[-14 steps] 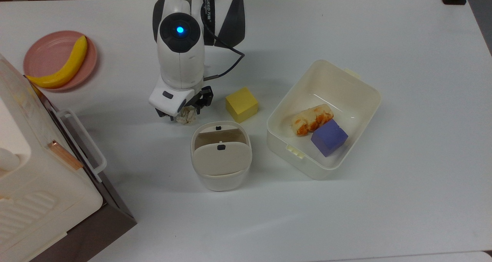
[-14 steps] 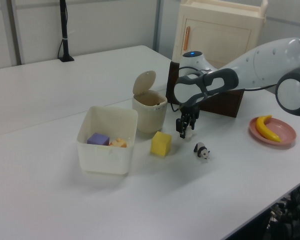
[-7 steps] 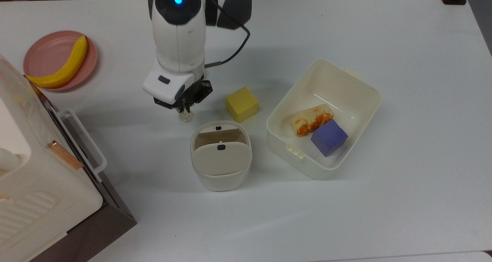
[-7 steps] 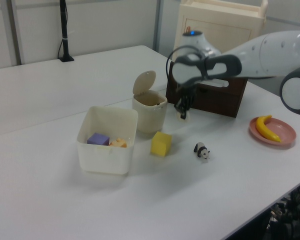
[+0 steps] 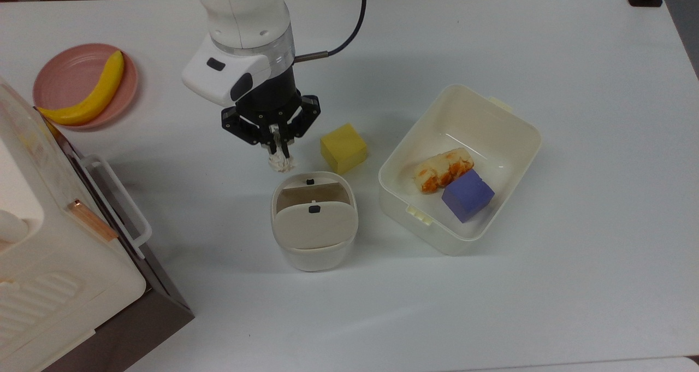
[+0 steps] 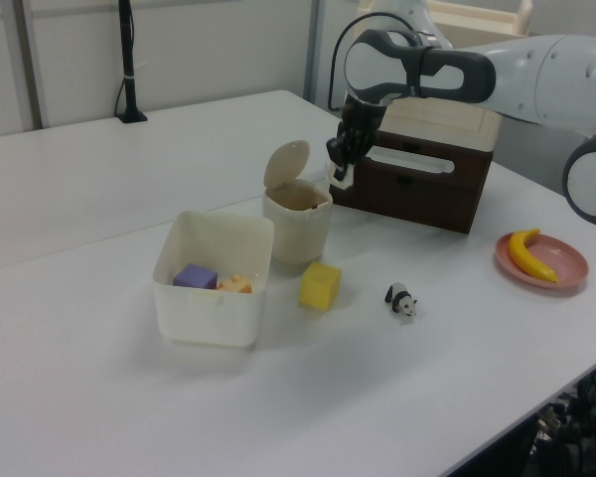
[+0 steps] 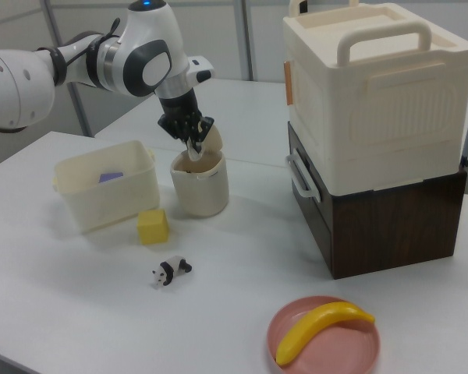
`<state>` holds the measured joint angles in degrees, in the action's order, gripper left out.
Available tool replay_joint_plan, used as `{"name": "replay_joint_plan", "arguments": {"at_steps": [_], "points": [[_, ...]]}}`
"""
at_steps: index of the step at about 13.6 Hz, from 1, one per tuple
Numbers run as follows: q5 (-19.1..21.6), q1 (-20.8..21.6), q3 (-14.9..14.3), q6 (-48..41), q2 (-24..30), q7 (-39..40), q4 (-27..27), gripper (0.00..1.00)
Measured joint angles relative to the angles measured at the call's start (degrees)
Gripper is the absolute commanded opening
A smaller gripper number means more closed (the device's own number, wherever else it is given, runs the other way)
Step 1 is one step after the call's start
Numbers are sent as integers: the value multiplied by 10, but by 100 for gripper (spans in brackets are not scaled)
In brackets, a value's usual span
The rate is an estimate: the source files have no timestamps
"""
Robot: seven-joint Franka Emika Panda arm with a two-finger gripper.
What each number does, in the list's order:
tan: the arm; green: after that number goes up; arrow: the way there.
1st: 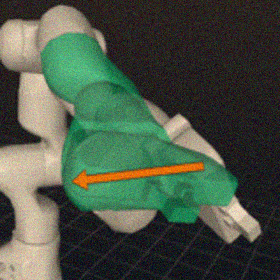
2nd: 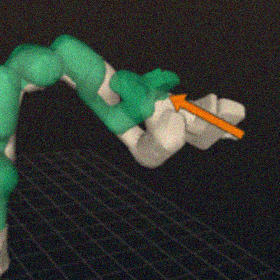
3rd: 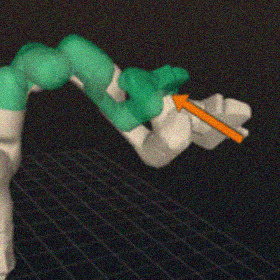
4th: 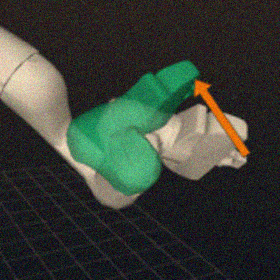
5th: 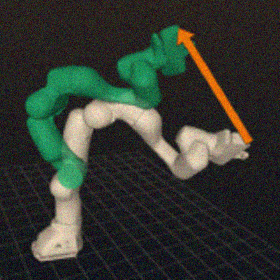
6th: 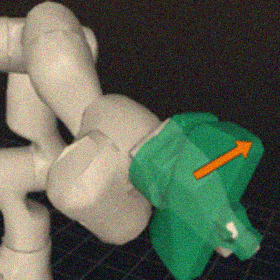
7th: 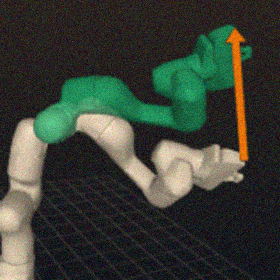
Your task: Grab it up and put it in the trash
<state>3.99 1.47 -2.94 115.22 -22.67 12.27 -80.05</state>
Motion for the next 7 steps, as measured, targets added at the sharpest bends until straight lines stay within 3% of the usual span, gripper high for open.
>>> {"name": "replay_joint_plan", "arguments": {"at_steps": [1,2,7], "points": [[0,6,0,39,-7,-28,0,49],[0,11,1,61,-16,-43,0,99],[0,51,1,185,-69,-164,0,100]]}}
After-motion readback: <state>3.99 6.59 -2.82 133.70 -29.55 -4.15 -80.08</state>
